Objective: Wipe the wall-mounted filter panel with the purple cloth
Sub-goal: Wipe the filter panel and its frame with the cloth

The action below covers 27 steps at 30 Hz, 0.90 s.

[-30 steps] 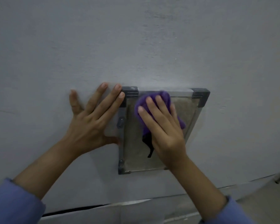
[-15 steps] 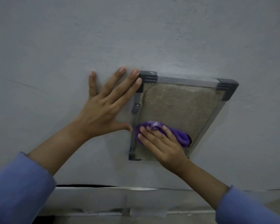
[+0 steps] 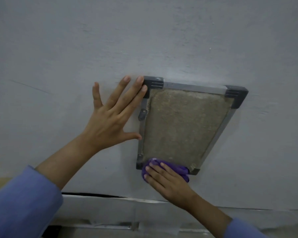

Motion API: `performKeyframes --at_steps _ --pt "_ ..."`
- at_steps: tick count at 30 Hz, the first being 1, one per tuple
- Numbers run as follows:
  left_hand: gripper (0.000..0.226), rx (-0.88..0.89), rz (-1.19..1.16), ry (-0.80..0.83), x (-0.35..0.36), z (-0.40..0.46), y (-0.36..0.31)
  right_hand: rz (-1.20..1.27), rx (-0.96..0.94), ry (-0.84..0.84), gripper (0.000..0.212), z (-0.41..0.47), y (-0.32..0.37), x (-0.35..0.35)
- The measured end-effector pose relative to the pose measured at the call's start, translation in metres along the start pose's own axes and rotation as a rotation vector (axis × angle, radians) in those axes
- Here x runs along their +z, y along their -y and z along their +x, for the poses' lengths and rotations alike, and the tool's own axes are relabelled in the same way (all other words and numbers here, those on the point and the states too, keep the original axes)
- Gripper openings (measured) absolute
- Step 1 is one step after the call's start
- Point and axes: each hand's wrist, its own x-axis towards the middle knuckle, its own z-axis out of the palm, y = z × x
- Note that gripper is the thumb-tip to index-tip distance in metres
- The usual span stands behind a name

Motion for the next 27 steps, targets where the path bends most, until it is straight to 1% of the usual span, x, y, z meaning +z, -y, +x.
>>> performKeyframes --at_steps 3,6,8,10,12,13,14,16,18,19,21,24,27 --pt "0.120 -0.013 -0.005 0.011 0.004 -0.011 -0.008 0.144 0.152 -0.118 0.031 0.007 -0.013 -0.038" --pt "0.128 -0.029 -0.039 0.022 0.007 -0.019 -0.015 0.244 0.376 -0.285 0.032 0.025 -0.040 -0.083" --pt "0.133 -0.042 -0.054 0.021 0.008 -0.019 -0.017 0.269 0.506 -0.441 0.035 0.037 -0.061 -0.109" --pt "0.133 -0.053 -0.073 0.007 0.008 -0.017 -0.019 0.207 0.542 -0.612 0.032 0.046 -0.080 -0.128" --pt "0.132 -0.053 -0.088 -0.005 0.007 -0.014 -0.020 0.096 0.485 -0.694 0.026 0.054 -0.096 -0.138" --pt "0.133 -0.050 -0.093 -0.004 0.008 -0.012 -0.020 0.033 0.425 -0.684 0.026 0.058 -0.103 -0.139" --pt "0.133 -0.047 -0.098 0.002 0.008 -0.011 -0.021 -0.026 0.352 -0.639 0.027 0.063 -0.108 -0.137" --pt "0.133 -0.046 -0.102 0.018 0.009 -0.010 -0.021 -0.091 0.225 -0.477 0.032 0.070 -0.112 -0.124" --pt "0.132 -0.044 -0.102 0.024 0.011 -0.009 -0.021 -0.084 0.206 -0.345 0.041 0.071 -0.111 -0.108" --pt "0.132 -0.044 -0.104 0.023 0.012 -0.009 -0.021 -0.073 0.222 -0.314 0.046 0.070 -0.111 -0.102" --pt "0.132 -0.046 -0.108 0.018 0.013 -0.009 -0.021 -0.063 0.265 -0.299 0.050 0.069 -0.111 -0.093" --pt "0.135 -0.045 -0.107 0.014 0.014 -0.009 -0.021 -0.156 0.341 -0.326 0.052 0.070 -0.109 -0.083" --pt "0.136 -0.043 -0.115 0.012 0.016 -0.009 -0.021 -0.190 0.350 -0.376 0.049 0.071 -0.106 -0.076"
